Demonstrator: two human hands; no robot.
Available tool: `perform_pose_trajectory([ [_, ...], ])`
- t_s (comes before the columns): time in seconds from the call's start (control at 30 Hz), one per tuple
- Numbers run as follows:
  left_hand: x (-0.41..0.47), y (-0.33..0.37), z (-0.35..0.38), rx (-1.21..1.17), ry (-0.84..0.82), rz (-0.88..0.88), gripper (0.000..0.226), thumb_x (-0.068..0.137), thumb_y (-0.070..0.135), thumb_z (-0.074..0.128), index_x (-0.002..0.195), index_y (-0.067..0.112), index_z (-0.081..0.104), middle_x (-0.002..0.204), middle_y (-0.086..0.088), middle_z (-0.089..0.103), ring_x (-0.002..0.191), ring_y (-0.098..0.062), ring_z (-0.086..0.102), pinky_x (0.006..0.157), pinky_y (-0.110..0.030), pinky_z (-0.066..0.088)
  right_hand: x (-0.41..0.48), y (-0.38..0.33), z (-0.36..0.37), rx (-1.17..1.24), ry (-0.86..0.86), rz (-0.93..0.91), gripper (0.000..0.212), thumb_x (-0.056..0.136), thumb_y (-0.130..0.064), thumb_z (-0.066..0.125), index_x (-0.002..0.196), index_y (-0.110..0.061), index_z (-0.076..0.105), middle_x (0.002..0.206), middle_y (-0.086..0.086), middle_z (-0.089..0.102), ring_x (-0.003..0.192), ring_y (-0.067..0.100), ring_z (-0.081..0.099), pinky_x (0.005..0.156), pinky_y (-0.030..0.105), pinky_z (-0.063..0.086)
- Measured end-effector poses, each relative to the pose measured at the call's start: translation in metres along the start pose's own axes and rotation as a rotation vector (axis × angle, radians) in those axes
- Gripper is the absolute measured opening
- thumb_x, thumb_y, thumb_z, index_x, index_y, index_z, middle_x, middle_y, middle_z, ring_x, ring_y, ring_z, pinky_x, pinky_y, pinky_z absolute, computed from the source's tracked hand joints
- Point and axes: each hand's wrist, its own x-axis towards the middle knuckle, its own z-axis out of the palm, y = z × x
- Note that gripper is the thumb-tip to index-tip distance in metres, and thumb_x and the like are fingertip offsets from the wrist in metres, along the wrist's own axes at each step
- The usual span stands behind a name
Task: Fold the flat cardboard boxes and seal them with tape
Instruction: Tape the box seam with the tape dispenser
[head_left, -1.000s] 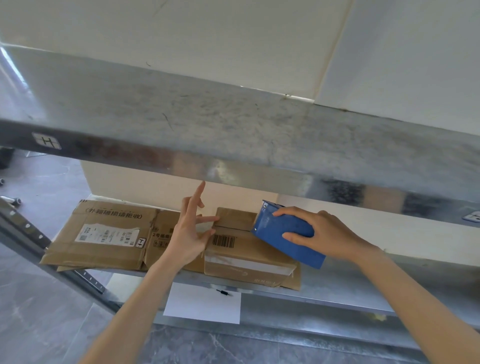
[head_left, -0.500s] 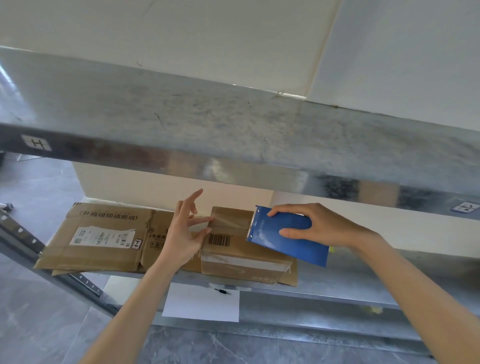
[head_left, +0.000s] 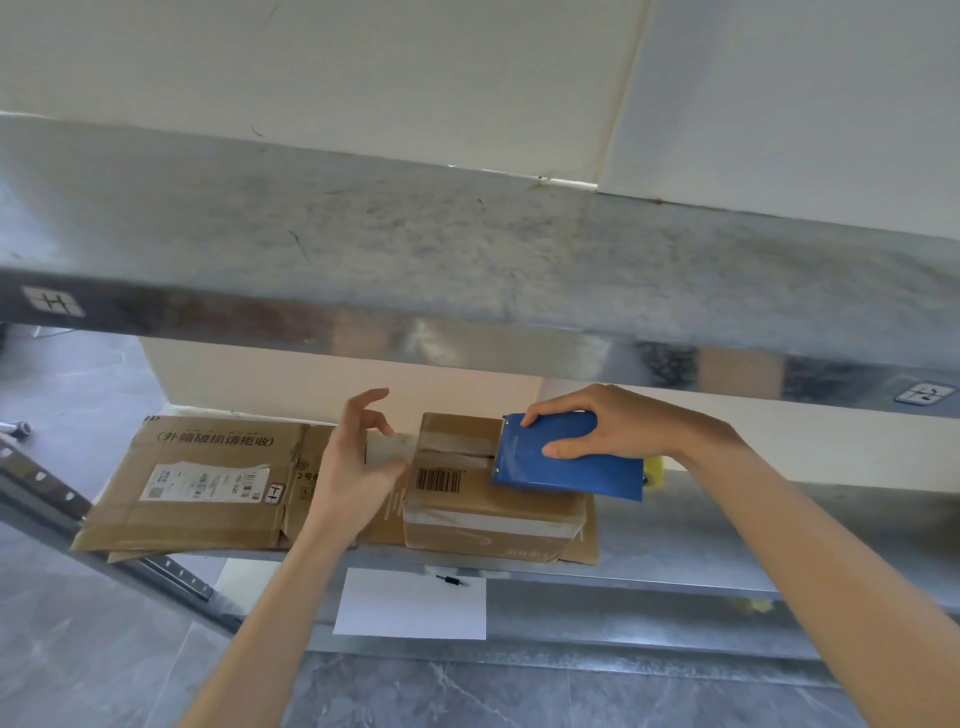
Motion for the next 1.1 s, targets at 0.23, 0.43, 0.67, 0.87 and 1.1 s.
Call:
perform_pose_trajectory([
  [0.23, 0.012, -0.004, 0.006, -0.108, 0.032, -0.163, 0.042, 0.091, 0.004, 0.065, 0.123, 0.025, 0.047, 0.082, -0.004, 0.058, 0.078, -0.022, 0.062, 0.08, -0.04, 0.051, 0.0, 0.001, 0.0, -0.015, 0.001, -0.006, 0.029, 0.091, -0.048, 0.066, 0.115, -0.061, 0.059, 0.103, -0.057, 0.047, 0.094, -0.022, 0.051, 0.066, 0.004, 0.041],
  [0.43, 0.014, -0.022, 0.015, -0.033, 0.052, -0.253, 0.042, 0.091, 0.002, 0.063, 0.121, 0.027, 0.047, 0.086, -0.009, 0.061, 0.08, -0.027, 0.065, 0.071, -0.031, 0.051, -0.002, 0.002, 0.001, 0.024, 0.005, -0.01, 0.029, 0.09, -0.047, 0.067, 0.116, -0.059, 0.06, 0.102, -0.056, 0.048, 0.09, -0.02, 0.054, 0.063, 0.002, 0.041],
  [0.67, 0.005, -0.032, 0.024, -0.031, 0.077, -0.247, 0.038, 0.092, -0.002, 0.06, 0.118, 0.025, 0.05, 0.08, 0.002, 0.062, 0.068, -0.005, 0.065, 0.065, -0.019, 0.051, -0.005, 0.002, 0.004, 0.017, 0.026, -0.023, 0.031, 0.09, -0.049, 0.067, 0.117, -0.06, 0.058, 0.104, -0.057, 0.047, 0.091, -0.021, 0.053, 0.063, 0.002, 0.04],
  [0.87, -0.004, -0.033, 0.029, -0.01, 0.114, -0.26, 0.028, 0.092, 0.012, 0.067, 0.109, 0.031, 0.055, 0.093, 0.006, 0.066, 0.065, -0.005, 0.063, 0.057, -0.014, 0.049, -0.007, 0.002, 0.009, -0.018, 0.049, -0.031, 0.031, 0.089, -0.051, 0.066, 0.116, -0.063, 0.055, 0.105, -0.057, 0.046, 0.092, -0.018, 0.054, 0.064, 0.007, 0.041],
  [1.1, -0.021, -0.029, 0.025, 0.143, 0.161, -0.218, 0.026, 0.085, 0.007, 0.074, 0.104, 0.024, 0.067, 0.093, 0.011, 0.071, 0.079, -0.004, 0.066, 0.072, -0.018, 0.055, -0.006, 0.004, 0.008, -0.036, 0.057, -0.034, 0.031, 0.089, -0.05, 0.066, 0.115, -0.064, 0.055, 0.106, -0.056, 0.047, 0.094, -0.019, 0.053, 0.069, 0.012, 0.041],
])
